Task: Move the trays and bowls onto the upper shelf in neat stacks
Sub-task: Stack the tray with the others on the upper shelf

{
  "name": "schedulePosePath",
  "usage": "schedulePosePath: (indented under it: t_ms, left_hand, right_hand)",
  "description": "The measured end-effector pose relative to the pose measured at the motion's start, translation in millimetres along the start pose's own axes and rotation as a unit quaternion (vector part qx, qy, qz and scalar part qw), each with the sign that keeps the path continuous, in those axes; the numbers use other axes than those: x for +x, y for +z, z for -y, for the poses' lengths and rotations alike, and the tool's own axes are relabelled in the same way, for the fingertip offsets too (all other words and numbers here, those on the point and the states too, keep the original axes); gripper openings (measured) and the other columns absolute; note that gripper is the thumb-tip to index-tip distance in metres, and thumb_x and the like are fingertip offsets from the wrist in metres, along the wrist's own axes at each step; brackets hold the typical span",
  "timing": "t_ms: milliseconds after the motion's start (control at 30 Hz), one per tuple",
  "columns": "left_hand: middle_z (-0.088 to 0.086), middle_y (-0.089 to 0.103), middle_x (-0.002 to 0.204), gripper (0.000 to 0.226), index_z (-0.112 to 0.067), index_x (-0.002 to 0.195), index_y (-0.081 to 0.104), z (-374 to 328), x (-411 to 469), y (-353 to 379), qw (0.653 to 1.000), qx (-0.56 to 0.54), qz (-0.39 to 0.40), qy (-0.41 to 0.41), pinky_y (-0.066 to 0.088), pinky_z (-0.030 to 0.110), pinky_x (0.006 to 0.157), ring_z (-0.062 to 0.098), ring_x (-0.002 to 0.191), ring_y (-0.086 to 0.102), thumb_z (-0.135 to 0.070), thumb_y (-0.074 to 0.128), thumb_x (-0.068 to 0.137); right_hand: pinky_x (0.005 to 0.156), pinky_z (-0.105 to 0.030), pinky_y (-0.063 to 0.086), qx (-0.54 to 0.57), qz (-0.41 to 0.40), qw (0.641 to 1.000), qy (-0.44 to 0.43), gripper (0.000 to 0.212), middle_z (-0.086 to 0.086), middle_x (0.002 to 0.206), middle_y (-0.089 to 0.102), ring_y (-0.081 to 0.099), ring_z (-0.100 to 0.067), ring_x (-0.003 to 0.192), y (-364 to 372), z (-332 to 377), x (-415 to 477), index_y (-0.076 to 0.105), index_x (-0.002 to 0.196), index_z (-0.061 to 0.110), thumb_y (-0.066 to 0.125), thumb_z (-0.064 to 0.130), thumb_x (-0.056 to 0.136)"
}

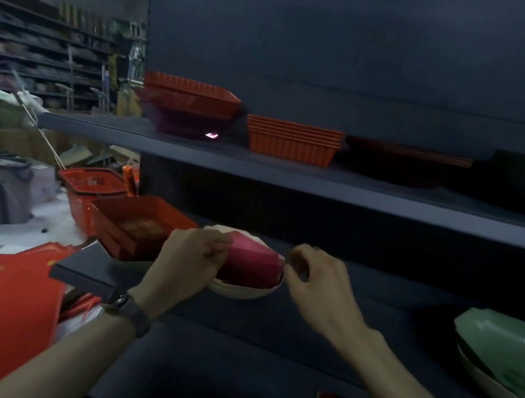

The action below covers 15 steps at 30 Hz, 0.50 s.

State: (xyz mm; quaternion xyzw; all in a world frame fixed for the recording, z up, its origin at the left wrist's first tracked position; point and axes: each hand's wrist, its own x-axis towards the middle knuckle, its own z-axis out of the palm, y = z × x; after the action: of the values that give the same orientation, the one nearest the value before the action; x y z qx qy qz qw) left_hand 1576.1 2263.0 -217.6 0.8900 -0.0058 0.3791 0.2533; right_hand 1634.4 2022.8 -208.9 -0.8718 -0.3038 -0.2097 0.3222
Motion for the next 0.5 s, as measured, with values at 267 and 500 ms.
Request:
schedulePosePath:
  t_ms: [267, 500]
  left_hand:
    - [0.004, 0.079, 0.108, 0.029, -0.022, 0.119, 0.078, 56, -1, 31, 0.991, 0.03, 0.095, -0.088, 0.053, 0.032, 0.09, 0.026, 0.103, 0.073, -0.015, 0.073, 0.091]
    - [0.004, 0.062, 0.138, 0.047, -0.028, 0.143, 0.059, 66, 11, 71, 0.982, -0.014, 0.169, -0.089, 0.055, 0.042, 0.102, 0.028, 0.115, 0.067, -0.019, 0.068, 0.097]
  right_hand:
    - [0.078, -0.044, 0.061, 0.018, 0.101, 0.988, 0.119, 0.038, 0.004, 0.097, 0.074, 0.072, -0.021, 0.089, 59, -37, 11, 0.058, 0.129, 0.035, 0.06, 0.026, 0.092]
    - [0.093, -0.048, 0.055, -0.001, 0.113, 0.983, 0.146, 0.061, -0.005, 0.134, 0.066, 0.066, -0.035, 0.118, 100, -49, 34, 0.029, 0.154, 0.047, 0.058, 0.047, 0.101]
